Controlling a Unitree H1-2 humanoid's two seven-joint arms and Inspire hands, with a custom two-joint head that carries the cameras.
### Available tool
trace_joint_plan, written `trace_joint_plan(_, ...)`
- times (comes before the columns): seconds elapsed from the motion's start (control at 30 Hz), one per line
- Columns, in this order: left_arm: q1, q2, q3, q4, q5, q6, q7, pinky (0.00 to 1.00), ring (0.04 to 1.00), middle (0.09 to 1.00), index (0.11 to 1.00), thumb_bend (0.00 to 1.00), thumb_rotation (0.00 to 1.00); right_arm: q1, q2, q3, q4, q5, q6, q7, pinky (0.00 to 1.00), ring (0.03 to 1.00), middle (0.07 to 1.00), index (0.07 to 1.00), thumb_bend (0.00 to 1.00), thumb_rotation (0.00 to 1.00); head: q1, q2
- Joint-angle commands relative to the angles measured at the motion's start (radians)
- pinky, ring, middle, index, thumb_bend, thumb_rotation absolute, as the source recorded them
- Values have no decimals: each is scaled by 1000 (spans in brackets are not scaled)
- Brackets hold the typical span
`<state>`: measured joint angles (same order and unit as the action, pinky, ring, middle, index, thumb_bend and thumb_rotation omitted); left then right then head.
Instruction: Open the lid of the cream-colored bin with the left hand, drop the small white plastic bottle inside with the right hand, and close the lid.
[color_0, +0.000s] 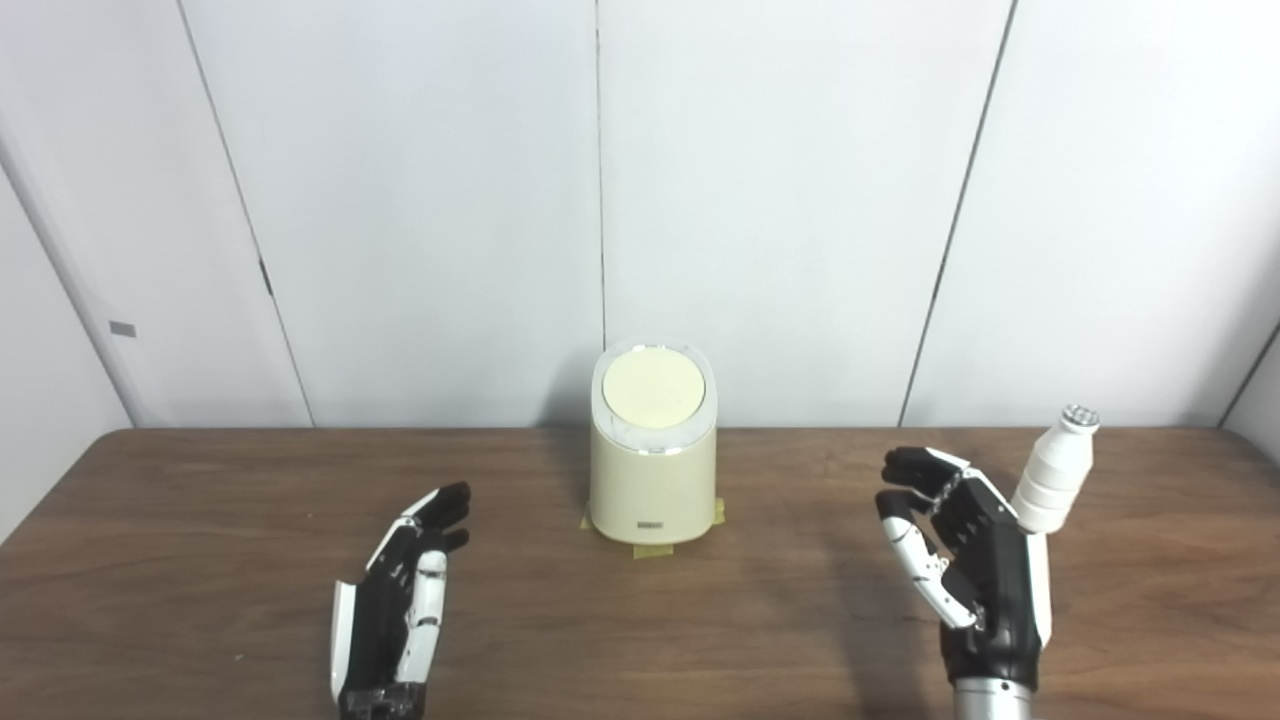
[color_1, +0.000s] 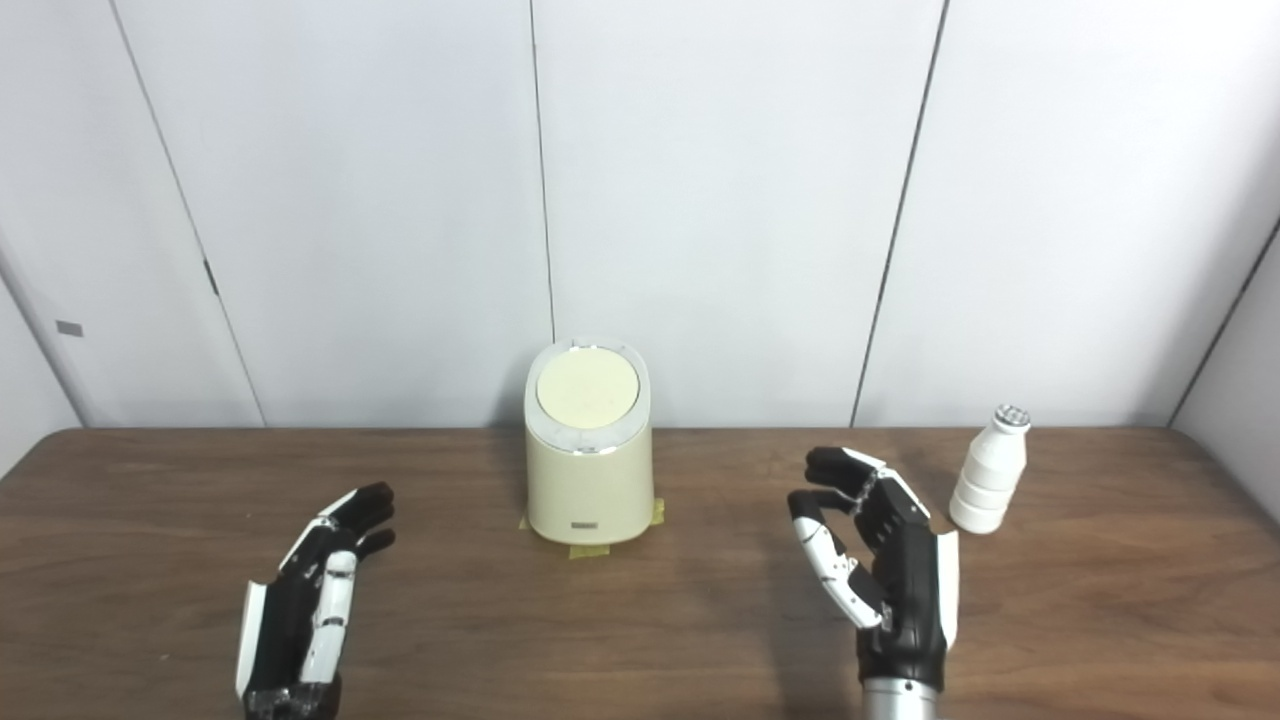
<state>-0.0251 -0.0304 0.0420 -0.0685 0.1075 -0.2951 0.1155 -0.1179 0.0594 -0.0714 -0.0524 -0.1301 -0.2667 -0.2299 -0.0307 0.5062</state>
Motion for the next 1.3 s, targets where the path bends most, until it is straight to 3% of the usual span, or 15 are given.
trace_joint_plan(0.0,-23,4,-2,-20,4,-18,1,772,820,811,787,198,769,-23,2,4,-31,-10,-14,2,583,656,658,621,259,323,0,0)
trace_joint_plan(0.87,-27,5,-3,-30,20,-11,4,768,818,808,788,197,761,-24,7,4,-39,4,3,4,587,657,658,621,260,319,-1,1)
trace_joint_plan(1.03,-51,8,-5,-75,70,57,4,810,847,837,813,266,599,-30,3,5,-29,-1,-3,5,584,655,657,622,257,309,-2,2)
trace_joint_plan(1.1,-63,9,-8,-93,65,76,-2,812,854,845,823,294,492,-30,4,6,-30,7,-2,9,585,655,656,619,258,306,-2,2)
trace_joint_plan(1.27,-121,20,-9,-128,123,142,5,797,858,858,839,347,428,-38,9,9,-15,12,-16,4,576,652,656,612,255,301,-4,-5)
